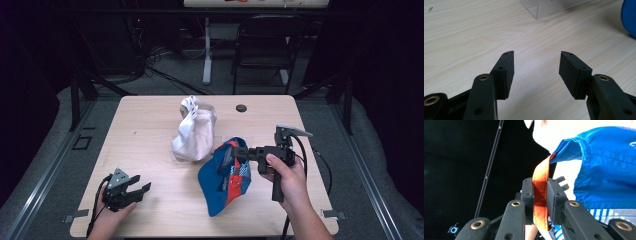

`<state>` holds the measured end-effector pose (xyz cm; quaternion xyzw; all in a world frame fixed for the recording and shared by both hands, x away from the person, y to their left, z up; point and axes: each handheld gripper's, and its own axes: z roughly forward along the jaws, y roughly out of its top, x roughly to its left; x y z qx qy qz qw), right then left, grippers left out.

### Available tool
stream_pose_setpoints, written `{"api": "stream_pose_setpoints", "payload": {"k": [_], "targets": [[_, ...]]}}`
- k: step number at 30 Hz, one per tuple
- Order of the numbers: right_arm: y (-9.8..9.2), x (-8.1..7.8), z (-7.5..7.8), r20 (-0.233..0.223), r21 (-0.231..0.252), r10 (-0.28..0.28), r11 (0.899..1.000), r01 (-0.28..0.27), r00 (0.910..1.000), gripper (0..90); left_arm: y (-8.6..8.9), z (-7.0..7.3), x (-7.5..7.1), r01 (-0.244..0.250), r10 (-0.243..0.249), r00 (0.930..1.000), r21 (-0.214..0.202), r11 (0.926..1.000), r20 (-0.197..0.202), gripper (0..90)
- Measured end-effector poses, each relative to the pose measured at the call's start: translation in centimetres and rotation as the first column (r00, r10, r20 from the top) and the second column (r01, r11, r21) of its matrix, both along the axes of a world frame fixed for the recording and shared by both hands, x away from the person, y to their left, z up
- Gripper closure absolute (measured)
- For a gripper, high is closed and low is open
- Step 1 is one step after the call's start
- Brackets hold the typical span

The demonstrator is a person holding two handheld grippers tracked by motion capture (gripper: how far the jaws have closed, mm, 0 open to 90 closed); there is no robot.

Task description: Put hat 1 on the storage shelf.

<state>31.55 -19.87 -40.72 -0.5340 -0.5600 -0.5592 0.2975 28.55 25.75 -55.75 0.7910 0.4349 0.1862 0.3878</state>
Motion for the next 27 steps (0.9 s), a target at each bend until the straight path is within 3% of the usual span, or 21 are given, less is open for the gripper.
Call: {"api": "stream_pose_setpoints", "payload": {"k": [9, 22, 27], "targets": [[-1.5, -0.2, 2.1, 0.028, -0.013, -0.053, 0.999, 0.053, 0.9982, 78.0, 0.0, 0.0, 0.0, -0.001, 0.001, 1.0, -0.001, 1.0, 0.002, 46.3], [-3.3, 0.1, 3.6, 0.036, 0.02, -0.112, 0.994, 0.112, 0.993, 78.1, -0.1, 0.0, 0.0, -0.002, 0.002, 1.0, 0.0, 1.0, 0.004, 46.3], [-3.9, 0.3, 4.2, 0.048, 0.01, -0.129, 0.992, 0.129, 0.9904, 78.1, 0.0, 0.0, 0.0, -0.003, 0.003, 1.0, 0.002, 1.0, 0.002, 46.3]]}}
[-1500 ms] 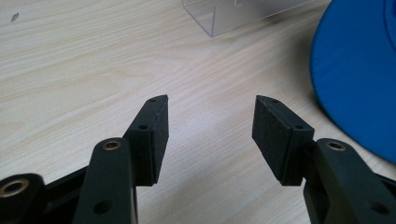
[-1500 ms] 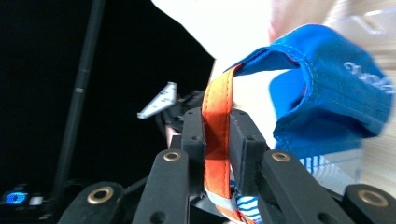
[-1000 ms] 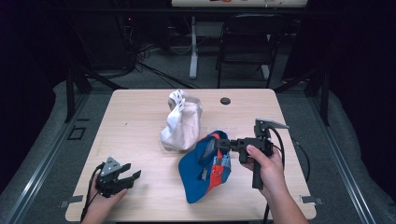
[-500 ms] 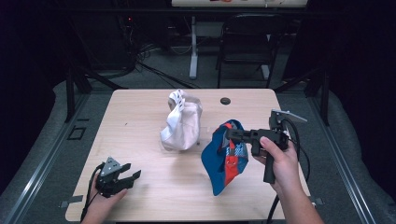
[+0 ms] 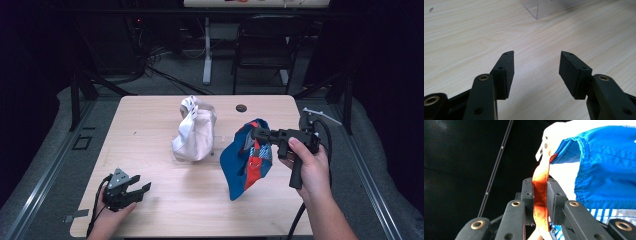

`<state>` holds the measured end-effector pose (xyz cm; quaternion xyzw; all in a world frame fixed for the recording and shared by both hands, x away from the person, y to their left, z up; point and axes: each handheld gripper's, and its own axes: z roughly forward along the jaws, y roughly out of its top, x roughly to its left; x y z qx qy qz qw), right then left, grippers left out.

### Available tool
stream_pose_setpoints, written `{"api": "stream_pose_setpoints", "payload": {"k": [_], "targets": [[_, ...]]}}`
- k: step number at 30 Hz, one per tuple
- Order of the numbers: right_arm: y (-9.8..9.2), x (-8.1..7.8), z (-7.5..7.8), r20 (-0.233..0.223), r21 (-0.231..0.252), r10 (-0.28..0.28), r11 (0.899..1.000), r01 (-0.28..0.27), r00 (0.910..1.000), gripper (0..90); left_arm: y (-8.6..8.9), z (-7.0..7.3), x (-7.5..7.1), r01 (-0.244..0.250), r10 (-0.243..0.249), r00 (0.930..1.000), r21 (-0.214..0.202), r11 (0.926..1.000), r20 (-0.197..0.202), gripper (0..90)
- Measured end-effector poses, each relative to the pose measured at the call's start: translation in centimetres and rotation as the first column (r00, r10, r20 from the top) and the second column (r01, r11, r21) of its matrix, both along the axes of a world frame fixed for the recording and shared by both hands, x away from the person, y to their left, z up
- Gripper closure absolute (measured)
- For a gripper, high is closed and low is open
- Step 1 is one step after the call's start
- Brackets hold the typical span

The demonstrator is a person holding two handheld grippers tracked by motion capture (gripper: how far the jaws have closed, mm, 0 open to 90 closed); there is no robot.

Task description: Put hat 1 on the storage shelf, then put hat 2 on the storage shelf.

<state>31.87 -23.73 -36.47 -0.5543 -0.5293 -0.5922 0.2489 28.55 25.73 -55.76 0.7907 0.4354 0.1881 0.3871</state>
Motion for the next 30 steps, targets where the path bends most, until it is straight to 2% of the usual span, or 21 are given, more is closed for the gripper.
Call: {"api": "stream_pose_setpoints", "payload": {"k": [7, 21, 24, 30], "targets": [[-0.4, 0.3, 1.0, 0.009, 0.0, -0.021, 1.0, 0.021, 0.9997, 78.1, 0.0, 0.0, 0.0, 0.001, -0.001, 1.0, -0.001, 1.0, 0.002, 46.3], [-0.2, 1.6, 4.1, 0.04, 0.008, -0.055, 0.998, 0.055, 0.9977, 78.1, 0.1, 0.1, 0.0, 0.0, 0.0, 1.0, -0.003, 1.0, 0.005, 46.3], [-0.3, 1.8, 4.4, 0.051, 0.004, -0.05, 0.999, 0.05, 0.9974, 78.1, 0.1, 0.1, 0.0, 0.0, 0.0, 1.0, -0.003, 1.0, 0.004, 46.3], [-0.5, 2.4, 5.0, 0.044, 0.001, -0.084, 0.996, 0.084, 0.9955, 78.1, 0.0, 0.0, 0.0, 0.002, -0.002, 1.0, -0.001, 1.0, 0.006, 46.3]]}}
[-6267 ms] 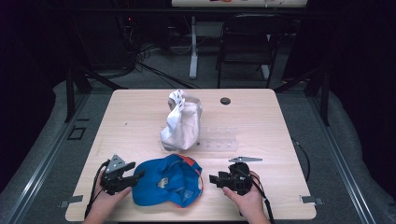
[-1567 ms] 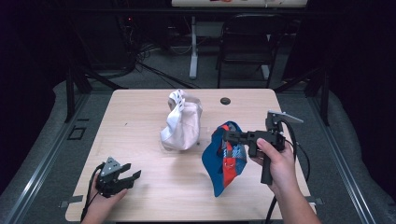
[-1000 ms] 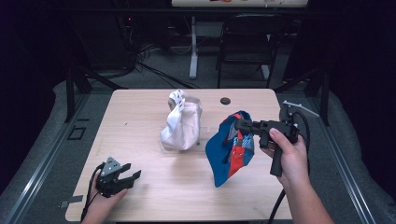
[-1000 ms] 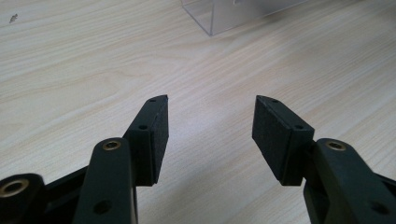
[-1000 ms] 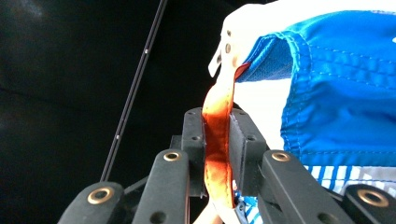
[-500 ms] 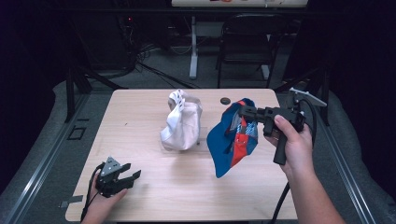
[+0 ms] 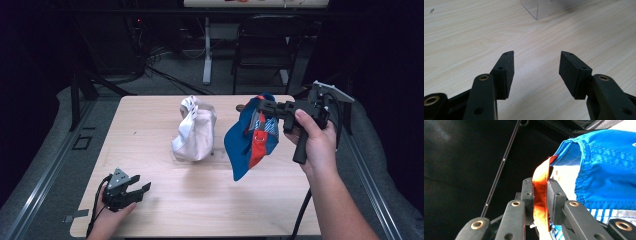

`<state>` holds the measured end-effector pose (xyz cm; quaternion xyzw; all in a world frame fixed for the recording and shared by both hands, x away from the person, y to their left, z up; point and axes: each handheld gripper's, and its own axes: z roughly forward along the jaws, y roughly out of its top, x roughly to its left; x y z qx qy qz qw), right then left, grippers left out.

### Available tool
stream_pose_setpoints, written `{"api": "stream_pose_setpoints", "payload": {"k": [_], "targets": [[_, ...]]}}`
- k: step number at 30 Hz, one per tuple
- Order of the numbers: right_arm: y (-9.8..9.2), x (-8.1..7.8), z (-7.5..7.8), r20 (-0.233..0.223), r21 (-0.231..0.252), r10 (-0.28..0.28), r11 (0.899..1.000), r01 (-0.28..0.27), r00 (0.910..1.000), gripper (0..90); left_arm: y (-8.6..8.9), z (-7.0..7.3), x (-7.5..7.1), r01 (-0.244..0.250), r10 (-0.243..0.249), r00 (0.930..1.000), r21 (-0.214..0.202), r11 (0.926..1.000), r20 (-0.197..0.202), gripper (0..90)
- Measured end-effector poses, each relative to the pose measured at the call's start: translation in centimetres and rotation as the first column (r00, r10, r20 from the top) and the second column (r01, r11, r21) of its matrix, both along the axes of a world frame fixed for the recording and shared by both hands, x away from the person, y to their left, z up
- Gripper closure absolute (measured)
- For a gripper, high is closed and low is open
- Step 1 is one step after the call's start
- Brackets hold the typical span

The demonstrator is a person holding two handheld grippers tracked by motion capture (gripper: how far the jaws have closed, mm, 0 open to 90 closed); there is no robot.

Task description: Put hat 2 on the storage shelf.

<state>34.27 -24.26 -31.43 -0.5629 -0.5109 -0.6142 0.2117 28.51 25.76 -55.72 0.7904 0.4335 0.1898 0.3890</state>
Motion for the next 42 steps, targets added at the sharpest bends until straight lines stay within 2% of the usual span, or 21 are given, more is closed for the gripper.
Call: {"api": "stream_pose_setpoints", "payload": {"k": [11, 16, 28, 31, 33, 37, 42], "targets": [[-1.2, 0.9, 0.6, -0.009, 0.002, -0.058, 0.998, 0.058, 0.9983, 78.1, 0.0, 0.0, 0.0, -0.001, 0.001, 1.0, -0.001, 1.0, -0.005, 46.3], [-2.0, 1.5, 0.8, -0.022, 0.001, -0.103, 0.995, 0.103, 0.9944, 78.1, 0.0, -0.1, 0.1, 0.004, -0.004, 1.0, 0.003, 1.0, -0.002, 46.3], [-2.8, 2.7, 0.8, -0.042, -0.018, -0.155, 0.988, 0.155, 0.987, 78.1, -0.1, -0.1, 0.1, 0.002, -0.002, 1.0, -0.001, 1.0, -0.003, 46.3], [-2.7, 3.1, 0.7, -0.049, -0.018, -0.176, 0.984, 0.176, 0.9831, 78.1, -0.1, -0.1, 0.1, 0.003, -0.003, 1.0, 0.0, 1.0, -0.002, 46.3], [-2.8, 3.4, 0.5, -0.054, -0.031, -0.172, 0.985, 0.17, 0.9837, 78.1, 0.0, -0.1, 0.1, 0.004, -0.004, 1.0, 0.003, 1.0, -0.002, 46.3], [-2.6, 3.9, 0.3, -0.06, -0.027, -0.18, 0.984, 0.178, 0.9819, 78.1, 0.0, -0.1, 0.1, 0.002, -0.002, 1.0, 0.001, 1.0, -0.003, 46.3], [-1.8, 4.7, 0.1, -0.08, -0.035, -0.188, 0.982, 0.185, 0.979, 78.1, 0.0, -0.1, 0.1, 0.004, -0.004, 1.0, 0.002, 1.0, -0.004, 46.3]]}}
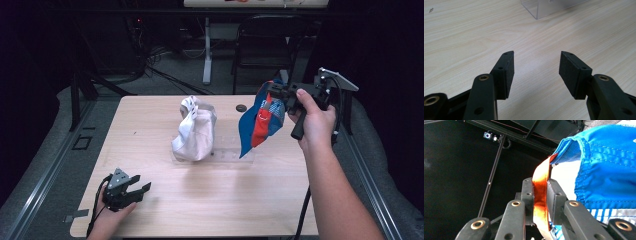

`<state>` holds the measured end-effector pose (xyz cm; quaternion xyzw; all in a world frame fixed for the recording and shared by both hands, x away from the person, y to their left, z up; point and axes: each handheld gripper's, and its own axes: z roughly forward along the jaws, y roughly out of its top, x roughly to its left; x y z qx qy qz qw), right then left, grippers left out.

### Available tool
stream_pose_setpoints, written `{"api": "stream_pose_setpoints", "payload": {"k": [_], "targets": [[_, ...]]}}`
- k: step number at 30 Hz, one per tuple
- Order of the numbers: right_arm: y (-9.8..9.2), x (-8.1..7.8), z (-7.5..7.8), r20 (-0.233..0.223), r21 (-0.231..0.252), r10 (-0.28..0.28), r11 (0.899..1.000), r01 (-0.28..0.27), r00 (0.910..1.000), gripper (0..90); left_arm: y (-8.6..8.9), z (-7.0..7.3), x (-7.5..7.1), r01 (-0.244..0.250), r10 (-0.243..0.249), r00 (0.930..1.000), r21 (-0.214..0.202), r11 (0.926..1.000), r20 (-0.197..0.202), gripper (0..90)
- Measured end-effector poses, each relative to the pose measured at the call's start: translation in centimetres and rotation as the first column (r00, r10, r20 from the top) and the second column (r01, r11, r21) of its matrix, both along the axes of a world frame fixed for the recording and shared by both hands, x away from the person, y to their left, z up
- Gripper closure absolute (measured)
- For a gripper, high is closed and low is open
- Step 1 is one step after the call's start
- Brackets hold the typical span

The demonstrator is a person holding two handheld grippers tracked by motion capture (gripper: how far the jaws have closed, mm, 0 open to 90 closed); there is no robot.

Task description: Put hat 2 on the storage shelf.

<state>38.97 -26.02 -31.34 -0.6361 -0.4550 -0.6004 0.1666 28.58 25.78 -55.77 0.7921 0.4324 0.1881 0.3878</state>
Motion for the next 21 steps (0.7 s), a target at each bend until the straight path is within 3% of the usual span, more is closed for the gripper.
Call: {"api": "stream_pose_setpoints", "payload": {"k": [13, 21], "targets": [[1.4, 1.3, -0.8, -0.025, -0.019, 0.008, 1.0, -0.008, 0.9997, 78.1, 0.0, 0.1, 0.0, -0.001, 0.001, 1.0, -0.001, 1.0, 0.003, 46.3], [1.6, 2.0, -1.6, -0.053, -0.035, -0.016, 0.999, 0.015, 0.9985, 78.0, 0.0, 0.1, 0.0, 0.0, 0.0, 1.0, 0.0, 1.0, 0.004, 46.3]]}}
